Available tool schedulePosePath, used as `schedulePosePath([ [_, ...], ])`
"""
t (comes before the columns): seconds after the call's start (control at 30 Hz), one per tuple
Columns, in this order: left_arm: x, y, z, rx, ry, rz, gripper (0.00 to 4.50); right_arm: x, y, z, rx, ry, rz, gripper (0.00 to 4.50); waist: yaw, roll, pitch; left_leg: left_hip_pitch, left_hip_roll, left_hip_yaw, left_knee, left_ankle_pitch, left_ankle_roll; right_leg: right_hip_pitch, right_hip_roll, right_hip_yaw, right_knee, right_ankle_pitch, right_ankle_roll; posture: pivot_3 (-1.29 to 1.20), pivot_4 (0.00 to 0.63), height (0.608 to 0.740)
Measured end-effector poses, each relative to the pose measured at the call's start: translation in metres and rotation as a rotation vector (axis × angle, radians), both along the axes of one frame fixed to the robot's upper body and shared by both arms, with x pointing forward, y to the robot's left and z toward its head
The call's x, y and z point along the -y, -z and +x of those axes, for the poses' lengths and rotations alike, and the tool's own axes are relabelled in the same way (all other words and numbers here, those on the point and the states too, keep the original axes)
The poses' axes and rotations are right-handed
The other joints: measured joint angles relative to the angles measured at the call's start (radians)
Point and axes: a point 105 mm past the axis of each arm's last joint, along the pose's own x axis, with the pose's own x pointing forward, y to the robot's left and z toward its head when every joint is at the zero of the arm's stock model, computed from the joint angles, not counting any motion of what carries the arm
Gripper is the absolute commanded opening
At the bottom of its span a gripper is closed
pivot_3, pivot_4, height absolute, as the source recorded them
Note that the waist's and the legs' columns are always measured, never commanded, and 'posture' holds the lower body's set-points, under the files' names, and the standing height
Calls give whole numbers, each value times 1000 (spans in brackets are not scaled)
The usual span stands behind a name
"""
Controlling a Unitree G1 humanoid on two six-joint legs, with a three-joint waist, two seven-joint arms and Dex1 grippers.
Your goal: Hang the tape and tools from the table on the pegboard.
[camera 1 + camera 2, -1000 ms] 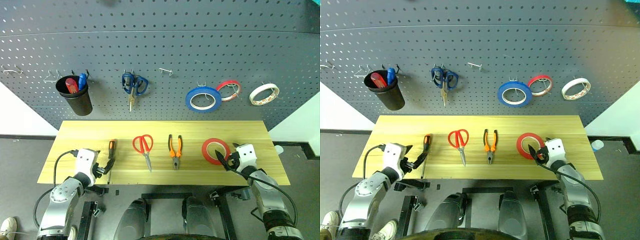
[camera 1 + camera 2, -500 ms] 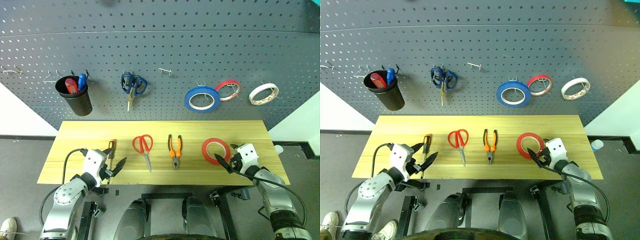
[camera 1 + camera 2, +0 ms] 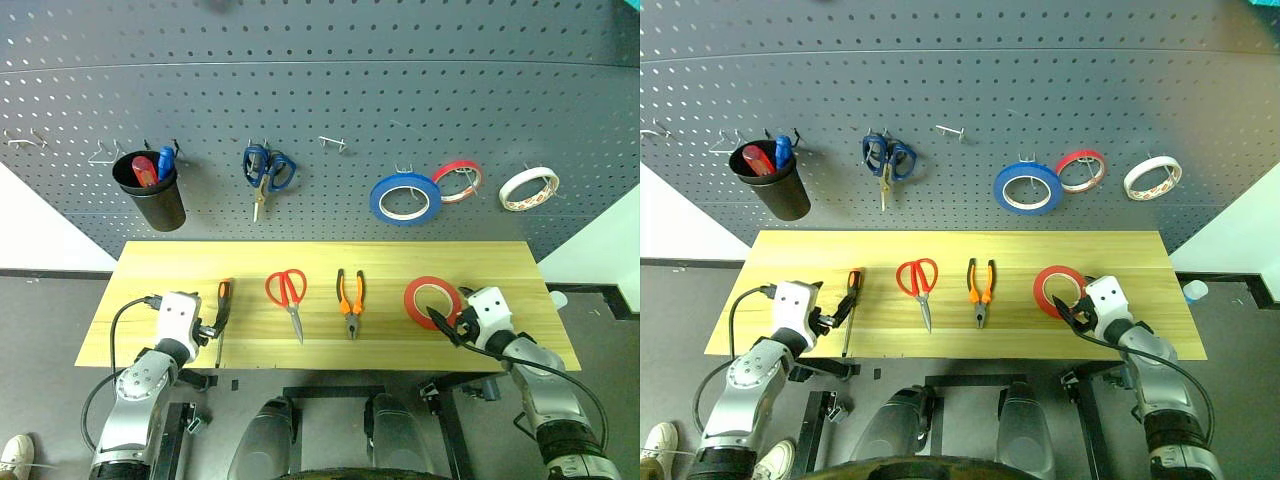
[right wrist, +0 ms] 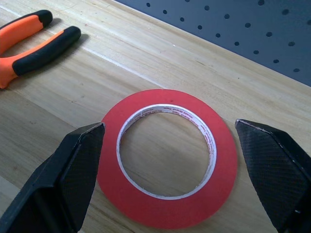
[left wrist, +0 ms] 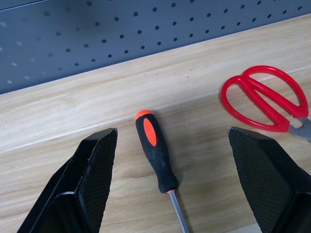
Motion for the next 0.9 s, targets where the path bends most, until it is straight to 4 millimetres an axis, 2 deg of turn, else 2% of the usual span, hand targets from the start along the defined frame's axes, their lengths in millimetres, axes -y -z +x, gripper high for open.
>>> schedulePosePath([
  [0.9, -5, 9, 4, -35, -19, 38, 3786, -2, 4, 4, 10, 19, 3, 4500, -1, 0, 0, 0, 0, 0, 0, 0, 0, 0, 0, 0, 0, -1, -1, 2, 164, 730],
])
